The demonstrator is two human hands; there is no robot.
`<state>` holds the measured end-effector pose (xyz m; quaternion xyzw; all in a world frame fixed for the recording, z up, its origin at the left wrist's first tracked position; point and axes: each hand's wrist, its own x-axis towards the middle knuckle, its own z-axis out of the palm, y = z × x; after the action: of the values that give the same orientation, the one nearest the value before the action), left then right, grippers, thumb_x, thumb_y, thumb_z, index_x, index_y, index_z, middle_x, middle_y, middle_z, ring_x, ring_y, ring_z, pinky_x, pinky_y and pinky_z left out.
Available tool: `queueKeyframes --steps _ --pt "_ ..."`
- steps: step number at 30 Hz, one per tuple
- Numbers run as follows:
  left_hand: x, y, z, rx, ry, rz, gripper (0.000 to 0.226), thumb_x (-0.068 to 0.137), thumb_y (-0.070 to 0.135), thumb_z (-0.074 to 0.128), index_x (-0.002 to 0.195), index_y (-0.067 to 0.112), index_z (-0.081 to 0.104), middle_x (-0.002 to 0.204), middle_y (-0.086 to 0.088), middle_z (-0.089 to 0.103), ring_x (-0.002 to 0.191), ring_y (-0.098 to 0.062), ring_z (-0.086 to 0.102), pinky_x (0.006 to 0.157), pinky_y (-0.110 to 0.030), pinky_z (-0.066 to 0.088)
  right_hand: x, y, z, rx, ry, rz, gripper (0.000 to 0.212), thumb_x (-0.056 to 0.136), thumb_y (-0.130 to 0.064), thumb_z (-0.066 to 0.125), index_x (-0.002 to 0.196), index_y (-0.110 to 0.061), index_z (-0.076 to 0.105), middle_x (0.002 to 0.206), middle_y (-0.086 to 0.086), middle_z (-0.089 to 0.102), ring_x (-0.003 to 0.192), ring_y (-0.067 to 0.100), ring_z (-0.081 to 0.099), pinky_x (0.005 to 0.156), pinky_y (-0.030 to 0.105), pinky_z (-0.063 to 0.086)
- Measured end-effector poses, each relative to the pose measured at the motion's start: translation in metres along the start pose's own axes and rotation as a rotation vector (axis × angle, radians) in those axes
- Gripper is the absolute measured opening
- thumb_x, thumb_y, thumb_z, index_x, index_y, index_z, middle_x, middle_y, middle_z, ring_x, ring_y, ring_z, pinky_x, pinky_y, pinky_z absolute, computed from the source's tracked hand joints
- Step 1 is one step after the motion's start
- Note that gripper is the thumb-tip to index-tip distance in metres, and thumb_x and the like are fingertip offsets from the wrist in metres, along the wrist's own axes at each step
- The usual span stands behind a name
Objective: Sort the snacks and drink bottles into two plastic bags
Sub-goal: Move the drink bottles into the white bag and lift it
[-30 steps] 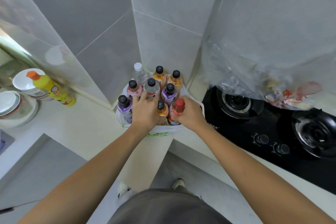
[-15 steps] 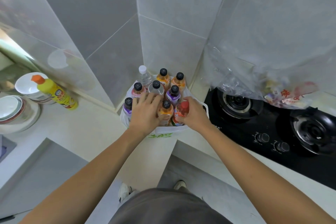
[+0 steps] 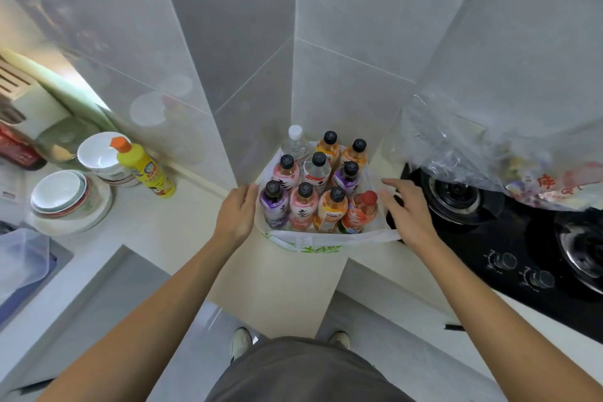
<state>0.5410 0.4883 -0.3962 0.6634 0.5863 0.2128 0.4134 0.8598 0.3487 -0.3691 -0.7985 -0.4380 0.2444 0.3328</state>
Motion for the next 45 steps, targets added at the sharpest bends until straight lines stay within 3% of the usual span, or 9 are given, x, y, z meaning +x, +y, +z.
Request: queueKeyframes --steps 7,10,13,18,25,31,34,42,45 --pt "0.030 -0.012 0.010 -0.182 -0.239 -0.303 0.063 0.108 0.057 0.024 0.147 0.018 0.055 0.156 -0.007 0.047 0.142 -0.028 0.043 0.119 -0.039 0.030 0.012 0.005 0.001 -0.239 -0.025 0.350 0.054 0.102 -0.048 0.051 0.147 -0.018 0.048 0.148 0.015 0.046 0.139 0.039 0.039 0.110 0.049 0.035" --pt "0.041 -0.017 0.013 -0.235 -0.306 -0.317 0.065 0.106 0.060 0.028 0.150 0.019 0.051 0.156 -0.005 0.048 0.142 -0.026 0.044 0.118 -0.037 0.031 0.015 0.011 0.002 -0.116 -0.065 0.470 0.034 0.100 -0.039 0.057 0.120 -0.012 0.059 0.121 0.013 0.066 0.111 0.035 0.062 0.090 0.044 0.049" --pt "0.050 -0.022 0.016 -0.256 -0.307 -0.323 0.060 0.105 0.057 0.034 0.142 0.017 0.059 0.146 -0.007 0.058 0.133 -0.027 0.052 0.116 -0.040 0.037 0.016 0.017 0.002 0.032 0.029 0.476 0.025 0.097 -0.021 0.062 0.087 0.000 0.068 0.086 0.014 0.073 0.087 0.036 0.068 0.075 0.039 0.050" --pt "0.051 -0.019 0.017 -0.287 -0.181 -0.199 0.027 0.107 0.025 0.046 0.096 0.017 0.069 0.104 -0.003 0.068 0.098 -0.022 0.059 0.091 -0.035 0.047 0.014 -0.012 -0.004 0.288 0.043 0.348 0.023 0.103 -0.010 0.055 0.091 0.003 0.069 0.069 0.011 0.062 0.068 0.022 0.057 0.077 0.039 0.053" --pt "0.055 -0.020 0.016 -0.381 -0.039 -0.200 0.013 0.098 0.017 0.067 0.094 0.011 0.079 0.099 -0.005 0.077 0.093 -0.022 0.068 0.082 -0.035 0.054 0.013 -0.058 -0.006 0.414 0.055 0.215 0.020 0.103 -0.009 0.056 0.097 0.005 0.069 0.065 0.011 0.056 0.060 0.023 0.054 0.066 0.030 0.050" --pt "0.062 -0.006 0.016 -0.386 -0.076 -0.315 0.038 0.092 0.039 0.074 0.071 0.008 0.073 0.077 -0.009 0.074 0.075 -0.024 0.064 0.066 -0.036 0.050 0.008 -0.064 -0.005 0.445 0.033 0.208 0.021 0.104 -0.010 0.055 0.099 0.006 0.068 0.069 0.015 0.054 0.064 0.026 0.052 0.071 0.033 0.049" --pt "0.070 0.004 0.018 -0.363 -0.081 -0.382 0.045 0.083 0.045 0.082 0.074 0.002 0.072 0.084 -0.015 0.075 0.078 -0.028 0.067 0.074 -0.042 0.058 0.004 -0.064 -0.005 0.458 0.041 0.215 0.022 0.105 -0.010 0.054 0.101 0.009 0.066 0.070 0.016 0.052 0.064 0.027 0.050 0.071 0.035 0.048" --pt "0.076 0.009 0.020 -0.297 -0.118 -0.374 0.019 0.088 0.014 0.077 0.075 0.002 0.068 0.093 -0.020 0.072 0.093 -0.032 0.069 0.087 -0.045 0.060 0.002 -0.066 -0.005 0.447 0.050 0.217 0.020 0.104 -0.007 0.053 0.100 0.008 0.066 0.070 0.016 0.053 0.058 0.021 0.051 0.062 0.025 0.048" --pt "0.069 0.015 0.019 -0.262 -0.092 -0.322 0.027 0.095 0.008 0.063 0.069 0.008 0.059 0.080 -0.012 0.063 0.083 -0.025 0.060 0.076 -0.041 0.053 0.002 -0.065 -0.004 0.450 0.053 0.215 0.021 0.105 -0.009 0.053 0.101 0.008 0.066 0.072 0.016 0.054 0.061 0.021 0.051 0.063 0.023 0.049"
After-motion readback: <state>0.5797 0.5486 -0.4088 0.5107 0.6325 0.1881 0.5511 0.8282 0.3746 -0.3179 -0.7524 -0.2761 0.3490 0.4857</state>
